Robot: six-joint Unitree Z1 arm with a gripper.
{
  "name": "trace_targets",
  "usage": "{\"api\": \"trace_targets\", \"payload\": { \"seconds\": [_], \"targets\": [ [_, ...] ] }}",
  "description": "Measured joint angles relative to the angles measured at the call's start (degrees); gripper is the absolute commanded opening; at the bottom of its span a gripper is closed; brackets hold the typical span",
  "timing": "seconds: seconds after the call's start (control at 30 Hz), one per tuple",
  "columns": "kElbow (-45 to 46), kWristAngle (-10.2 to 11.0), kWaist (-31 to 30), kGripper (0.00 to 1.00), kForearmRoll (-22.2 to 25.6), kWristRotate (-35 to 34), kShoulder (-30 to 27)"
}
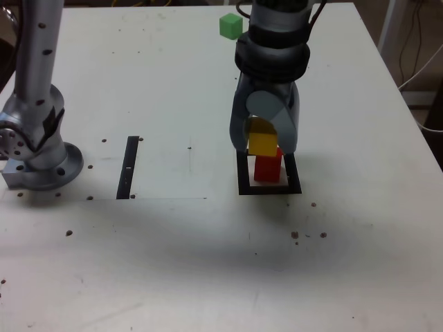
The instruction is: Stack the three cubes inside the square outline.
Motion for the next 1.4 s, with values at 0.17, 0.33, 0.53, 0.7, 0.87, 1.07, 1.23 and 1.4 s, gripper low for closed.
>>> {"api": "trace_targets", "payload": {
  "seconds": [0.17,0.33,0.53,0.7,0.87,1.07,1.23,1.4],
  "targets": [
    [-0.66,0.0,0.44,0.26,-0.32,0.0,1.67],
    [-0.17,0.01,0.84,0.26,-0.68,0.0,2.43],
    [0.59,0.23,1.68,0.27,-1.1,0.26,2.71],
    [0.64,0.18,1.74,0.29,-1.21,0.41,2.91],
    [0.64,0.05,1.76,0.33,-1.58,0.49,3.22],
    [0.64,-0.03,1.8,0.41,-1.93,0.8,4.02],
    [0.64,-0.03,2.14,0.47,-2.07,1.21,4.09],
    [0.6,-0.01,2.23,0.75,-2.15,1.74,4.23]
  ]
}}
